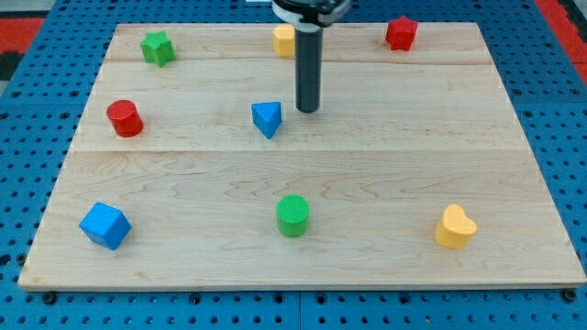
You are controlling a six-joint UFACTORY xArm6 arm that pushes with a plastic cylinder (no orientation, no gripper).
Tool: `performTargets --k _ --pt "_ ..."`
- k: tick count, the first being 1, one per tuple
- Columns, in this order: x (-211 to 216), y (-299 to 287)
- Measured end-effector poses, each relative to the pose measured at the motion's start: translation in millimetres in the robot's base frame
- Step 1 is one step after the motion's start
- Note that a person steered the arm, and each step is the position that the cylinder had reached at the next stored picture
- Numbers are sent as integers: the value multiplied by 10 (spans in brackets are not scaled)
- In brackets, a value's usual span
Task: Slide the cube close to the red circle
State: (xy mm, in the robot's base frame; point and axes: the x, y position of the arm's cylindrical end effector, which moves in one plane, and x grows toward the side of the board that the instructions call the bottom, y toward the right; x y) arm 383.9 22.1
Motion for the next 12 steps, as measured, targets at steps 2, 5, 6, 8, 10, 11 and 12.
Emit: performTargets --k 2,5,6,8,10,11,12 --pt "19 -1078" --pt "676 -1386" --pt "1451 -1638" --pt "2223 -2366" --pt "1279 -2332" --pt "1123 -2330" --pt "1053 -2012"
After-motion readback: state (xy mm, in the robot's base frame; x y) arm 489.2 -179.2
